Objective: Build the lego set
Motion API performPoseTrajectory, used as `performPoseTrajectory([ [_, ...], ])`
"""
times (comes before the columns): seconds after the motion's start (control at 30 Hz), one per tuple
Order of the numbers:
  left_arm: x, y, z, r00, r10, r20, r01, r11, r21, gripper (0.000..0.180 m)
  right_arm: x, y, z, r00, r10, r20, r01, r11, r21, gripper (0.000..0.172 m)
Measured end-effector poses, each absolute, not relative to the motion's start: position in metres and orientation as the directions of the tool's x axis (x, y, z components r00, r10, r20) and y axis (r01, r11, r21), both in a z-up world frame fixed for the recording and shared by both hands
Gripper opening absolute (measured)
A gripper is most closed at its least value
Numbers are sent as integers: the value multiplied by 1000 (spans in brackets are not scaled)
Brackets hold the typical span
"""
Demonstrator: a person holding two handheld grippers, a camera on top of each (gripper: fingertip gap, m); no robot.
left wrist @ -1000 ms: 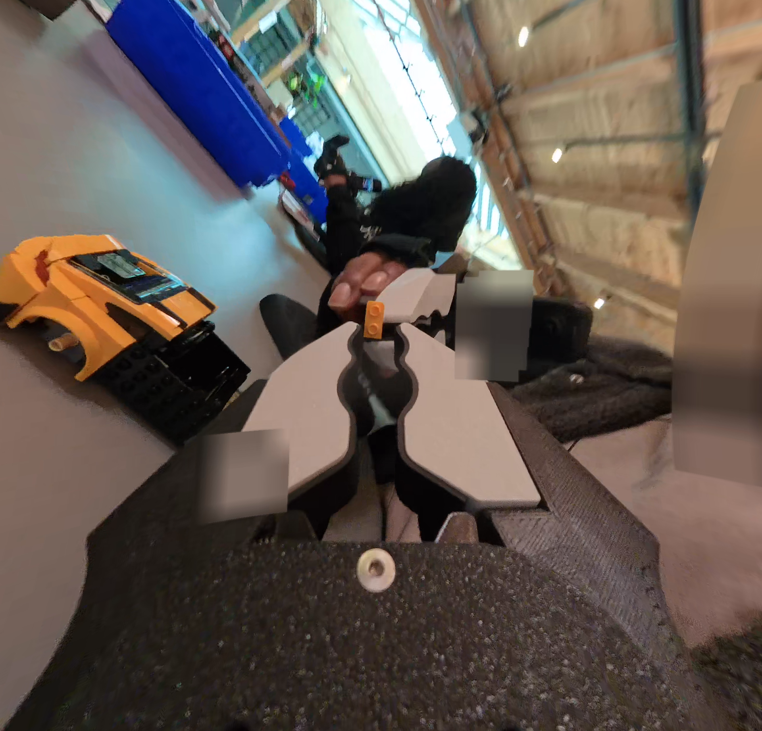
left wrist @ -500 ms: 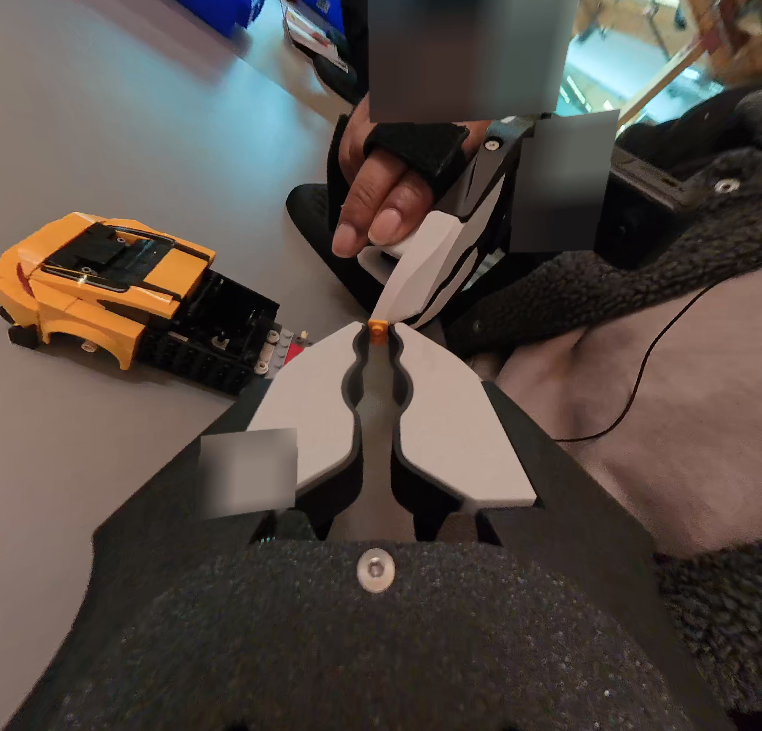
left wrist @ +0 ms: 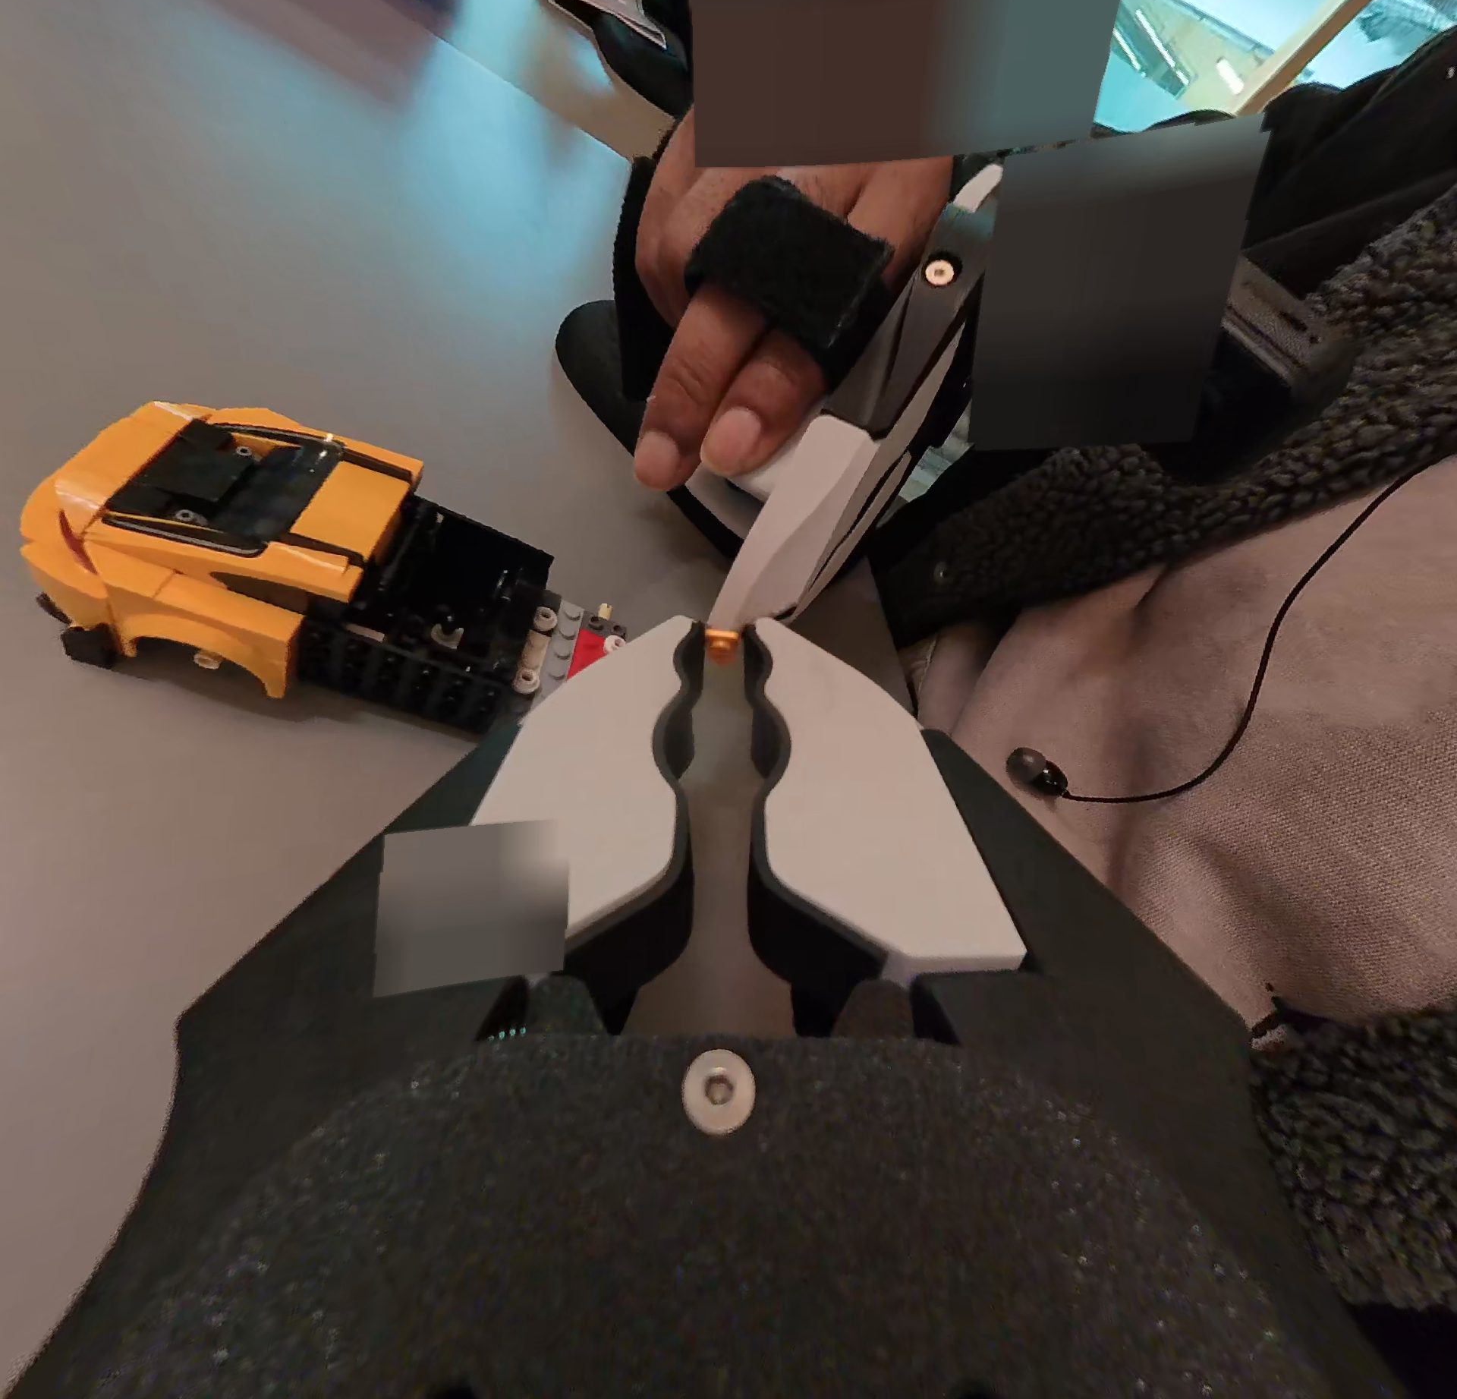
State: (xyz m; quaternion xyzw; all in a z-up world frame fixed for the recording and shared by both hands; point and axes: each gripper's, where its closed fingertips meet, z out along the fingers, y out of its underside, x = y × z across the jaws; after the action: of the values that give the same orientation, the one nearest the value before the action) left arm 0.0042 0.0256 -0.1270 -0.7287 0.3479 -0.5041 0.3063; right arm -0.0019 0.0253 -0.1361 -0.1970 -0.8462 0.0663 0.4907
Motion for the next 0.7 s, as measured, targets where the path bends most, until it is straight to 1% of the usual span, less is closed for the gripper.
performPoseTrajectory([
  [0.13, 3, 28, -132, 280, -826, 489, -232, -552, -801, 8, -2, 27, -141, -448, 390, 804, 275, 916, -291, 5],
  [0.27, 0, 37, -138, 352, -855, 381, -283, -485, -827, 8, -4, 37, -146, -420, 430, 799, 327, 893, -308, 5],
  [0.4, -4, 46, -152, 422, -884, 199, -395, -377, -838, 7, -2, 45, -158, -393, 559, 730, 426, 814, -395, 10],
  [0.57, -8, 49, -167, 439, -899, 7, -525, -263, -809, 7, 6, 40, -164, -348, 748, 565, 508, 657, -557, 14],
  [0.7, -8, 53, -172, 449, -891, -71, -574, -227, -787, 7, 8, 35, -172, -331, 855, 399, 594, 517, -616, 28],
])
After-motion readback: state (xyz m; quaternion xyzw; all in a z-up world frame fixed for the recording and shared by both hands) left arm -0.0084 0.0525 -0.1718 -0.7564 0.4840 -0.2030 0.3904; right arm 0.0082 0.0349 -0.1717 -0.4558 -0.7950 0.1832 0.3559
